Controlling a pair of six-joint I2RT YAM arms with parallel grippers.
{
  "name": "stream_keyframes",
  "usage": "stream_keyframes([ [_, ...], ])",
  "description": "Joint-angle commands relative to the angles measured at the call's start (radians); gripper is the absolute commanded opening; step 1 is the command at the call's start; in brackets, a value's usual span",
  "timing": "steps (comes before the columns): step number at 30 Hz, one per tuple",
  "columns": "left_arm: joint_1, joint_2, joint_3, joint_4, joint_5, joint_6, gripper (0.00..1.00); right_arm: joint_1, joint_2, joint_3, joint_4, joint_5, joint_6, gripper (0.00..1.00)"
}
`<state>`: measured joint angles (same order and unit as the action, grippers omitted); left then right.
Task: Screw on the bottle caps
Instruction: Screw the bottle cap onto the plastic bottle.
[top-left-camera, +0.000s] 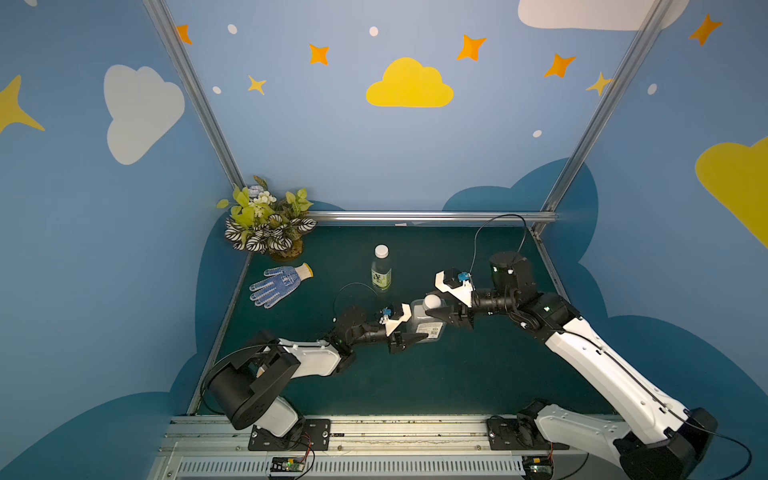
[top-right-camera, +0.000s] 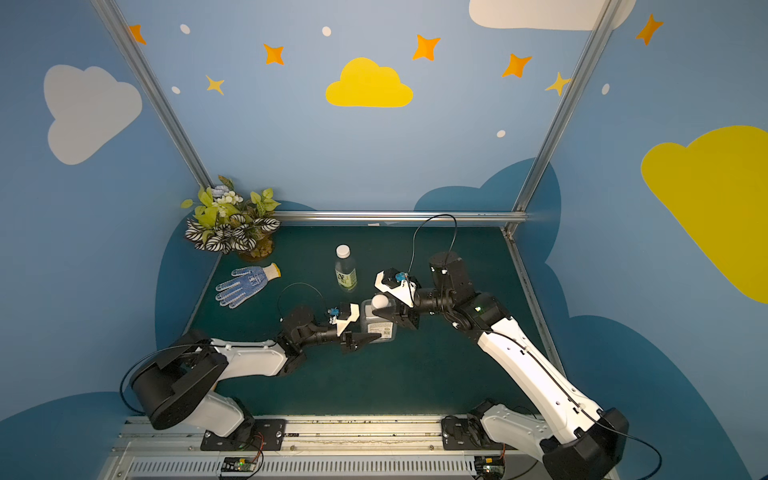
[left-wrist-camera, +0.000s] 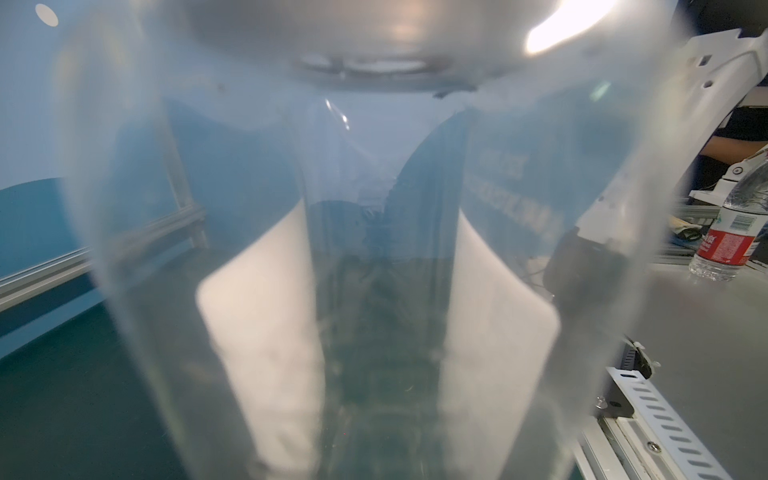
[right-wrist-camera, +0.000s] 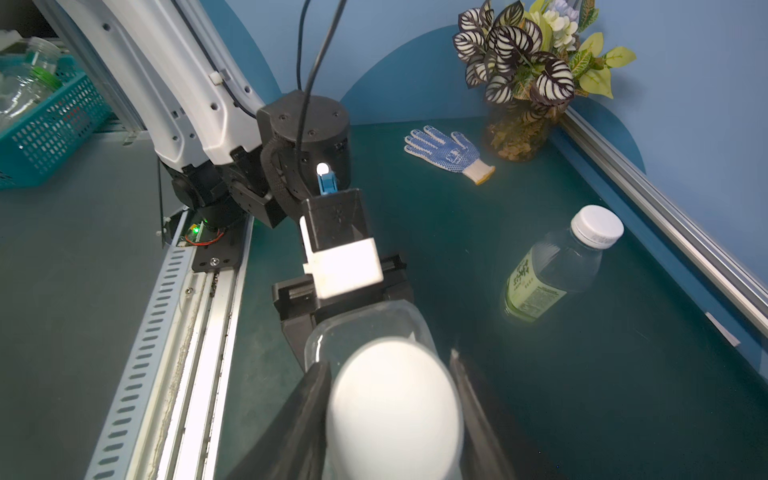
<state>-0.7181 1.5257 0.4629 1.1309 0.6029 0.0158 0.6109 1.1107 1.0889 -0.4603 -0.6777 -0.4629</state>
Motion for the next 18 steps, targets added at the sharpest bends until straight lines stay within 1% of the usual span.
stream_keyframes([
  [1,0.002,-0.025,0.01,0.028,-0.006,0.005,0.29,0.006,0.001,-0.007,0.014,0.075,0.044,0.5],
  [3,0.002,-0.026,0.008,0.028,-0.007,0.006,0.29,0.006,0.01,0.013,-0.015,0.089,0.045,0.5],
  [4,0.002,-0.026,0.008,0.028,-0.008,0.007,0.29,0.007,0.015,0.023,-0.029,0.094,0.039,0.53],
  [7,0.002,-0.025,0.007,0.026,-0.009,0.007,0.29,0.007,0.009,0.029,-0.032,0.11,0.035,0.72],
  [10,0.003,-0.021,0.007,0.022,-0.012,0.009,0.29,0.004,-0.017,0.029,-0.018,0.127,0.048,0.89],
  [12,0.002,-0.018,0.005,0.023,-0.013,0.008,0.29,0.004,-0.038,0.027,-0.007,0.146,0.048,0.98],
  [15,0.002,-0.016,0.005,0.023,-0.01,0.009,0.29,-0.025,-0.053,0.058,-0.015,0.127,0.058,0.98],
  [18,0.003,-0.015,0.003,0.02,-0.013,0.011,0.29,-0.064,-0.047,0.1,-0.01,0.039,0.102,0.98],
])
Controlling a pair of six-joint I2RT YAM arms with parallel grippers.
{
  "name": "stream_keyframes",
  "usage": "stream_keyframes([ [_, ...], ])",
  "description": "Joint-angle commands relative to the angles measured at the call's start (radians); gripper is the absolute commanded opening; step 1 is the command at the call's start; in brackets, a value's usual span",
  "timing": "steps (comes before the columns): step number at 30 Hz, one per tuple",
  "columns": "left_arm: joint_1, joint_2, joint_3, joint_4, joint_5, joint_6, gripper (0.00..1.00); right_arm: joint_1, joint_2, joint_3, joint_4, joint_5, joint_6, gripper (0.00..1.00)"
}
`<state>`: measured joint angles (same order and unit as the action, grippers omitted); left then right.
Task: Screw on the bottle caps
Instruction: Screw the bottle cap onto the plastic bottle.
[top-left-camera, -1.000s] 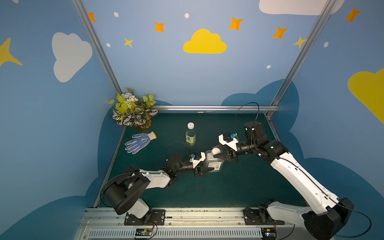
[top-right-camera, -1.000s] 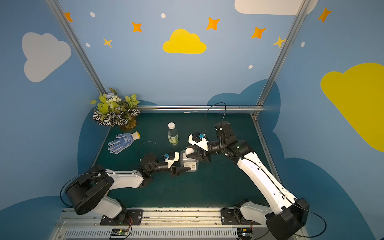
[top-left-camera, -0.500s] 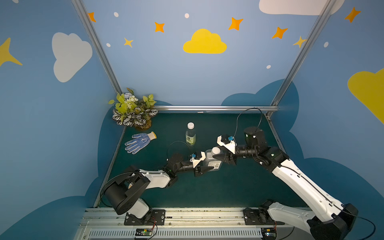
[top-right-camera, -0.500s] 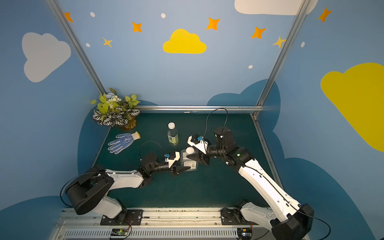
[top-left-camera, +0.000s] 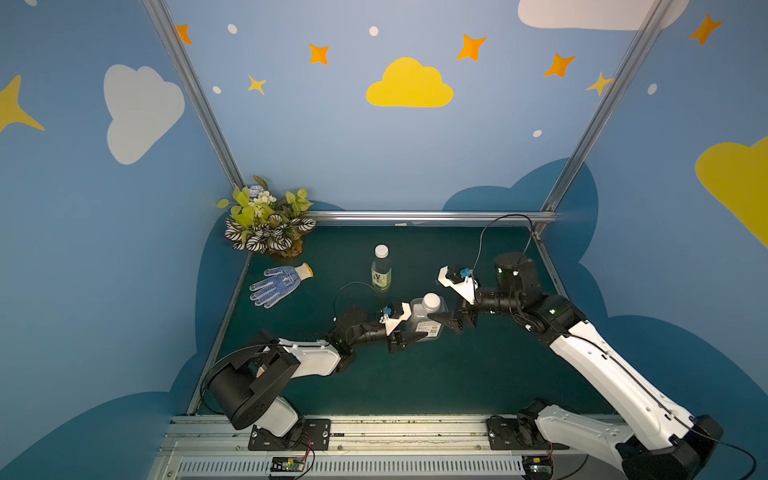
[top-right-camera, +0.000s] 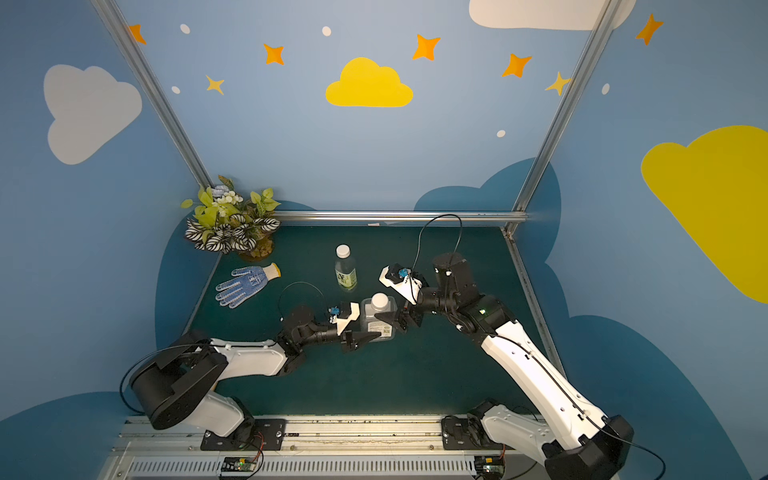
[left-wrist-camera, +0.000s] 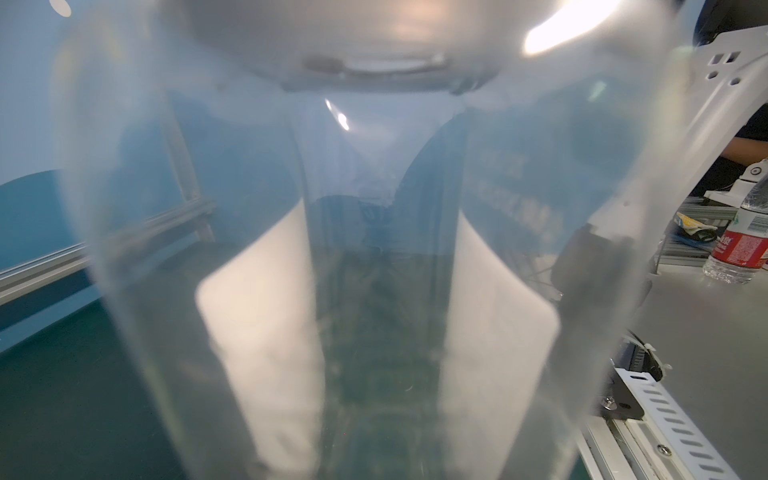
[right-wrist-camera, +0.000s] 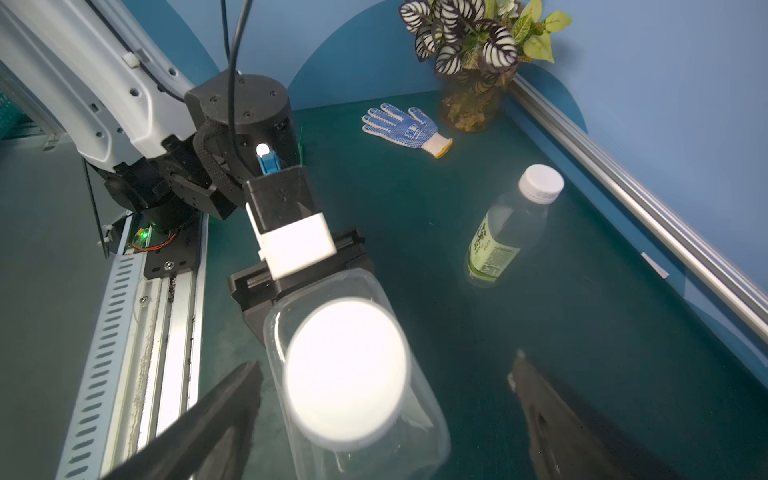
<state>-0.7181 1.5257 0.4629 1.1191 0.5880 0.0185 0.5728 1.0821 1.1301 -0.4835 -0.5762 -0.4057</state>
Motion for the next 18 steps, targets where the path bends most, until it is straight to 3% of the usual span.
stream_keyframes([
  [1,0.002,-0.015,0.003,0.03,0.002,0.01,0.29,-0.036,-0.013,0.069,0.023,-0.091,0.059,0.98],
  [5,0.003,-0.015,0.0,0.029,0.004,0.011,0.29,-0.053,0.013,0.092,0.035,-0.123,0.077,0.98],
  [18,0.004,-0.025,-0.008,0.049,-0.001,0.014,0.29,-0.059,0.073,0.032,0.028,-0.014,0.045,0.98],
])
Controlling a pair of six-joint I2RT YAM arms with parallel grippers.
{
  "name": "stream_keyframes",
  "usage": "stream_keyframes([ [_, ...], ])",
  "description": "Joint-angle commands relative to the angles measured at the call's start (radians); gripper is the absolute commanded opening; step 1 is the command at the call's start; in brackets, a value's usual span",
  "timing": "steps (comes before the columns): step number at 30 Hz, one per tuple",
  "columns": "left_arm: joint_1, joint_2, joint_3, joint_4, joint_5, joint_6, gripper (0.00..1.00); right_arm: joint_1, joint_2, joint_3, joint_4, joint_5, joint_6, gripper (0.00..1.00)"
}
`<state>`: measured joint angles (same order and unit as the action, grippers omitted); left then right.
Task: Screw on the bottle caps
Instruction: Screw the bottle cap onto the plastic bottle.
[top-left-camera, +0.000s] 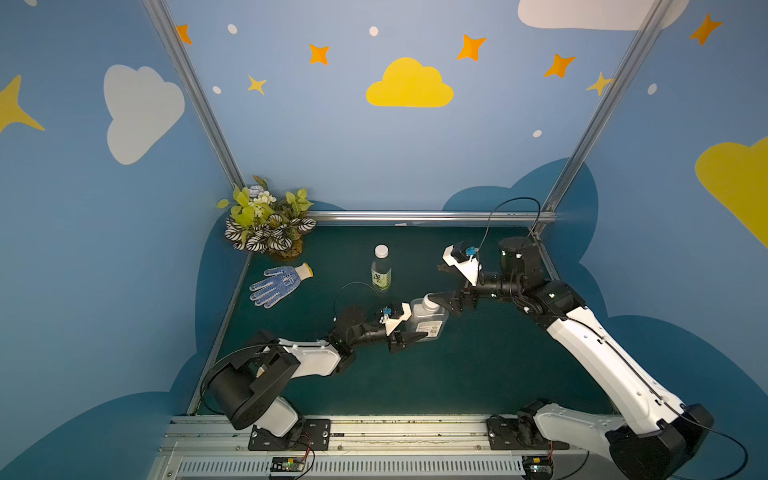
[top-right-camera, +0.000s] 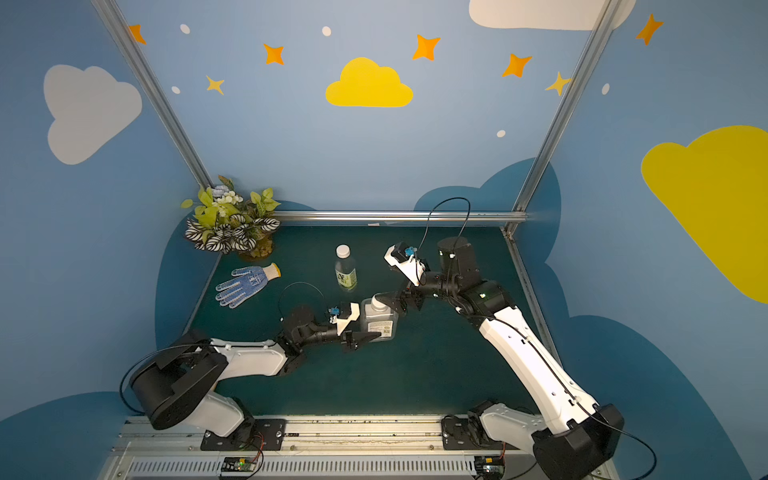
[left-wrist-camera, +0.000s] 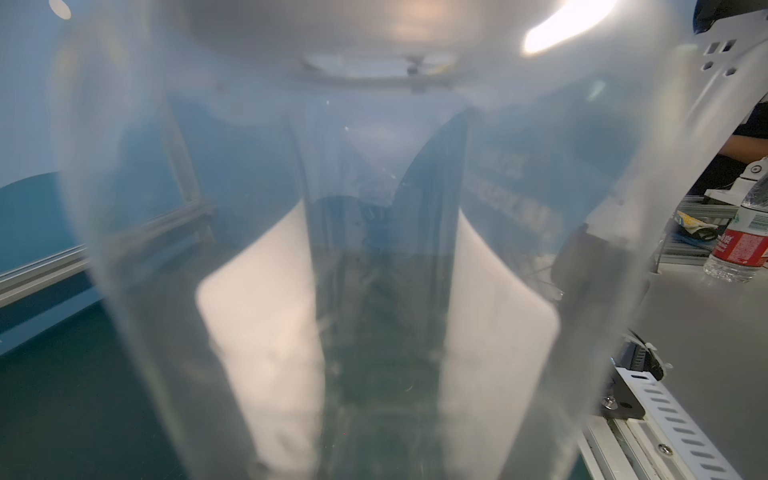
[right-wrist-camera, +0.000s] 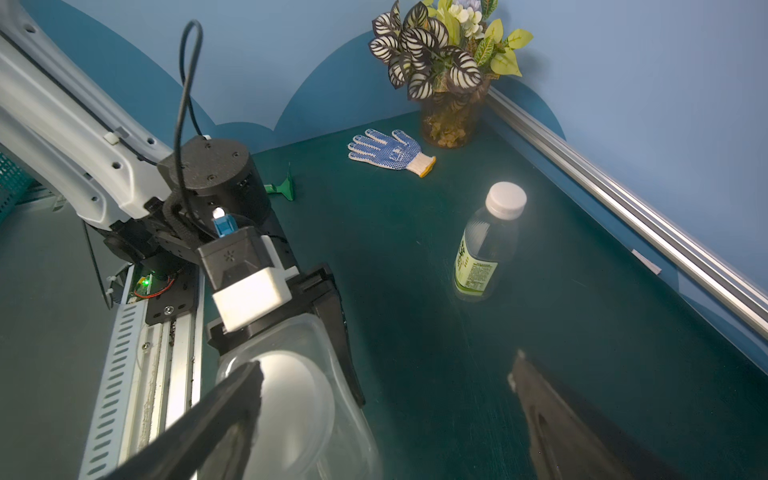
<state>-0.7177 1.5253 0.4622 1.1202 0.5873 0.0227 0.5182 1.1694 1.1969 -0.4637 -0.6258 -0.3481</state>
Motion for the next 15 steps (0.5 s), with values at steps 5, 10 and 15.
stream_keyframes([
  [5,0.003,-0.025,-0.005,0.04,0.001,0.012,0.29,-0.009,-0.029,-0.064,0.043,0.042,0.011,0.98],
  [10,0.005,-0.024,-0.003,0.033,0.001,0.016,0.29,-0.024,-0.047,0.005,0.008,0.025,0.003,0.98],
  [15,0.006,-0.022,-0.01,0.046,0.014,0.008,0.29,-0.095,-0.069,0.026,-0.036,-0.255,-0.092,0.98],
])
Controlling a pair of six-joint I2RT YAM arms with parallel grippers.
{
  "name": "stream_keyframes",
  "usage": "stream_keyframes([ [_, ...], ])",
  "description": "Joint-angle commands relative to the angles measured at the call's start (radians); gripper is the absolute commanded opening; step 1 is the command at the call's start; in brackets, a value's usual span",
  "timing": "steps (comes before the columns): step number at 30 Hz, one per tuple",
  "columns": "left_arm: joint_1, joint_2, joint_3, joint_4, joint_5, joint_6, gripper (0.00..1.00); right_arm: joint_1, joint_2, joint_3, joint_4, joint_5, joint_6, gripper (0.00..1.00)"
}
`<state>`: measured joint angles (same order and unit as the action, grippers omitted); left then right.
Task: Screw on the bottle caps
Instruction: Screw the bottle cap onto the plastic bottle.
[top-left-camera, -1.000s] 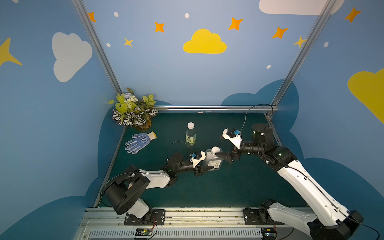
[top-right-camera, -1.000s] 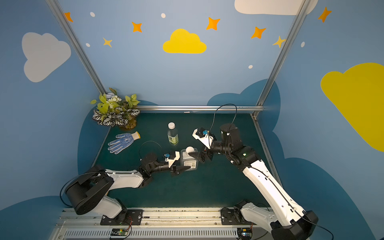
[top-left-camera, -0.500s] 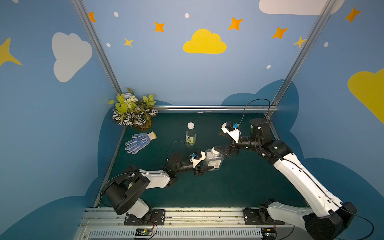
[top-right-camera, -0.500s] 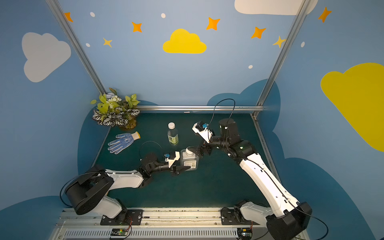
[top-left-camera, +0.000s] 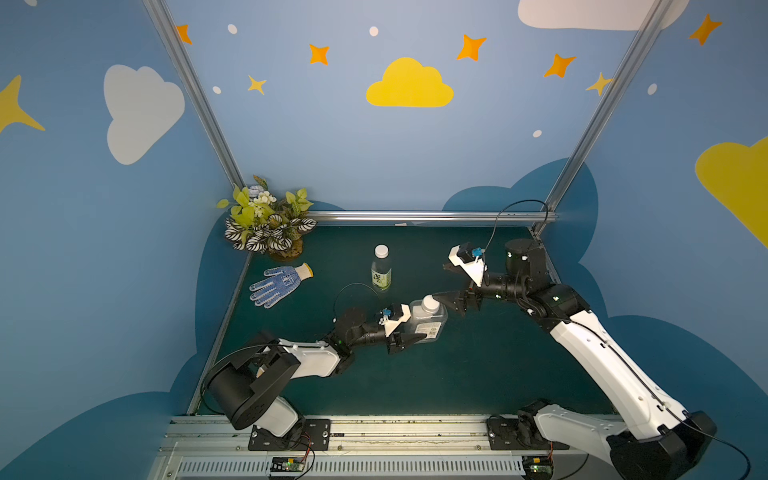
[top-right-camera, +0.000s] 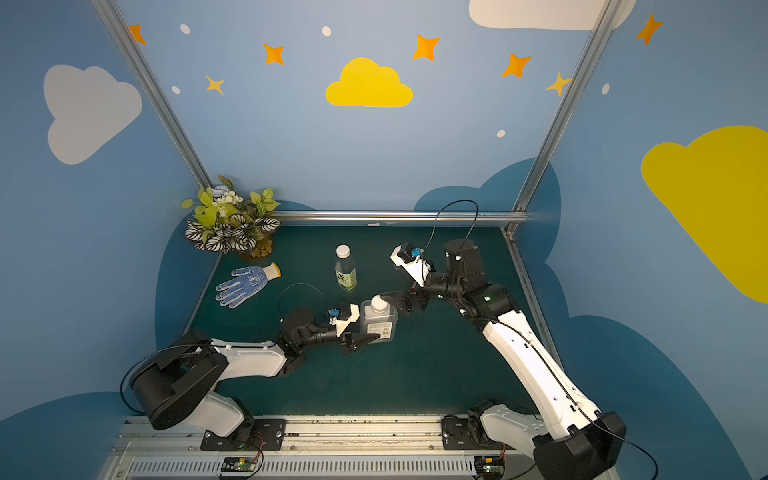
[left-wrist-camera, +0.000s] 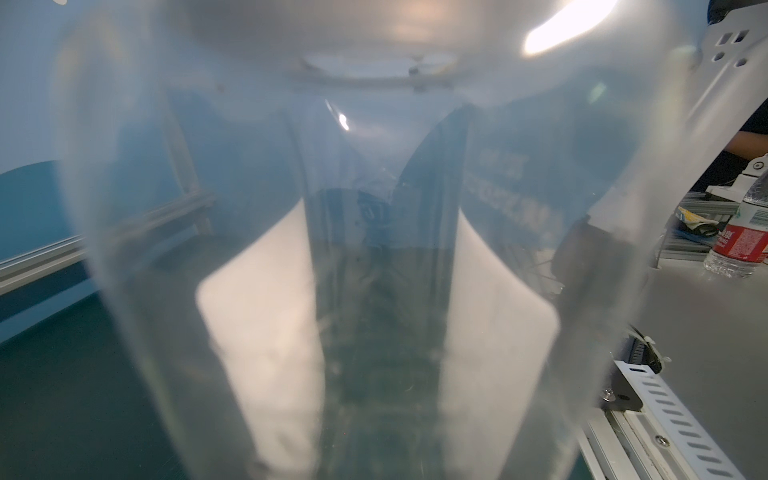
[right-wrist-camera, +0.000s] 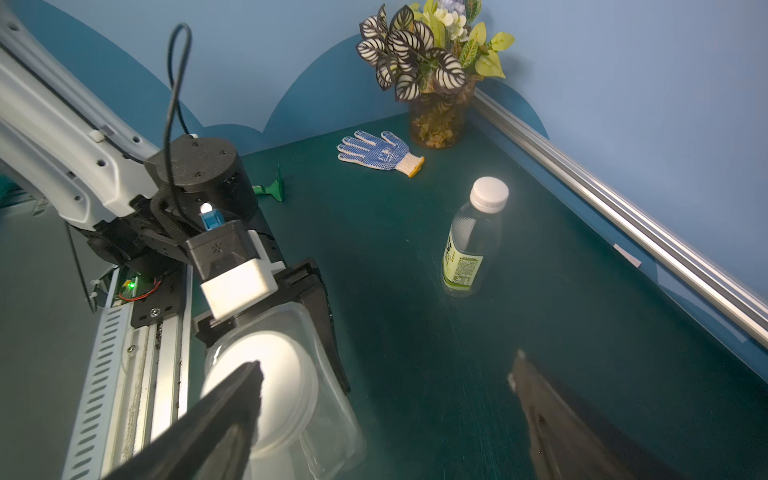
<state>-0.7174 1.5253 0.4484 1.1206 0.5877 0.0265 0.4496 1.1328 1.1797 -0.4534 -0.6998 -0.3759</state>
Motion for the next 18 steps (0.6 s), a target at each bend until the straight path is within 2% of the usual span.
stream_keyframes([
  [1,0.006,-0.024,0.004,0.044,0.018,0.005,0.29,-0.029,-0.029,0.054,-0.079,-0.237,-0.096,0.98],
  [4,0.007,-0.024,0.008,0.041,0.043,0.003,0.29,-0.018,-0.009,0.067,-0.151,-0.331,-0.174,0.98],
  [9,0.008,-0.011,0.029,0.042,0.086,-0.016,0.29,0.05,0.019,0.07,-0.207,-0.268,-0.28,0.97],
  [18,0.009,-0.011,0.03,0.045,0.096,-0.017,0.29,0.059,0.098,0.111,-0.226,-0.282,-0.319,0.8],
])
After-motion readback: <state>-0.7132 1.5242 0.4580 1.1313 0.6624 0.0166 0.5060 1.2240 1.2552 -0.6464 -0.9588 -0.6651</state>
